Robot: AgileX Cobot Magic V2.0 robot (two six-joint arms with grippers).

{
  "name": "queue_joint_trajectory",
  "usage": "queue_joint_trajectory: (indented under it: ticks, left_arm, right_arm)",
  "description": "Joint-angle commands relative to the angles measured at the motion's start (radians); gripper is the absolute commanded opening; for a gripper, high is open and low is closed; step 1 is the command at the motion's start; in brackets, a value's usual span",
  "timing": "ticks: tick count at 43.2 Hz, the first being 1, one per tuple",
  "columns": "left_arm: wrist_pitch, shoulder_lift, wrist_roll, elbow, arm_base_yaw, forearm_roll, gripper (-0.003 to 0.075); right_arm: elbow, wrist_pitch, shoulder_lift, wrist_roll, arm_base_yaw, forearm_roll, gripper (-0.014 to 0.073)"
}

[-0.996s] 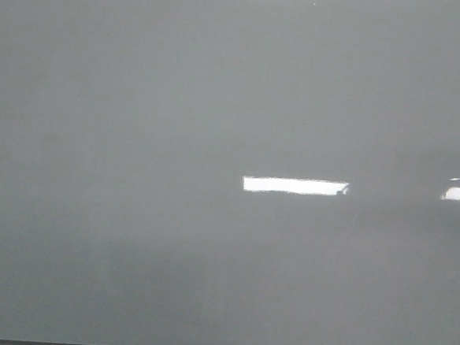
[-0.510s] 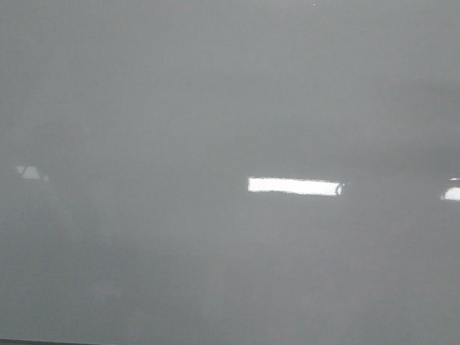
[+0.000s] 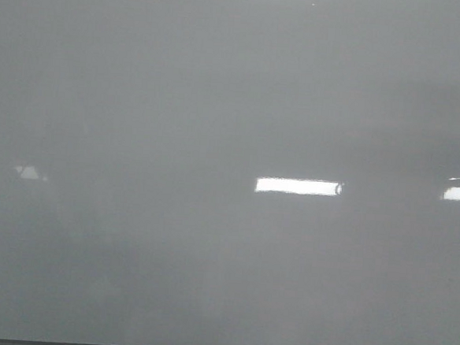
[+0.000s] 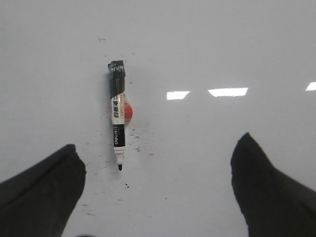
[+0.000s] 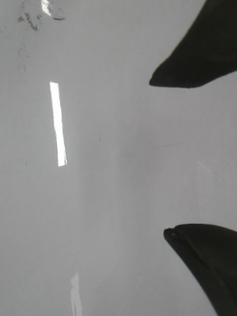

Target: Write number 7 on whiteboard

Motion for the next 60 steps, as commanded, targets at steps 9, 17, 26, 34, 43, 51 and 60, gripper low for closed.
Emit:
queue_joint_trajectory:
  ticks: [9, 17, 26, 34, 43, 51, 60]
  left_arm:
    - [0.004, 0.381, -0.006, -0.191, 0.005, 0.009, 0.0596]
    - [0.011, 0.630, -0.006, -0.309, 0.022, 0.009, 0.0595]
    - [-0.015, 0.798, 0.000, -0.380, 0.148, 0.012, 0.0552]
    - [-0.122, 0.901, 0.000, -0.382, 0.154, 0.049, 0.0525]
    - [-0.284, 0.983, 0.000, -0.382, 0.141, 0.097, 0.0463]
    - [-0.381, 1.026, 0.000, -0.382, 0.143, 0.097, 0.0419]
    - [-0.384, 1.045, 0.000, -0.382, 0.143, 0.097, 0.0267]
  right_arm:
    - [-0.036, -0.072, 0.014, -0.005, -0.002, 0.009, 0.0599]
    - [-0.036, -0.071, 0.014, -0.005, -0.002, 0.009, 0.0599]
    - [-0.036, -0.071, 0.014, -0.005, -0.002, 0.009, 0.0599]
    - [-0.036, -0.071, 0.014, -0.005, -0.002, 0.009, 0.0599]
    - [-0.036, -0.072, 0.014, -0.005, -0.002, 0.009, 0.0599]
    - [-0.036, -0.071, 0.014, -0.005, -0.002, 0.009, 0.0599]
    - [-0.036, -0.071, 0.014, -0.005, -0.002, 0.009, 0.0599]
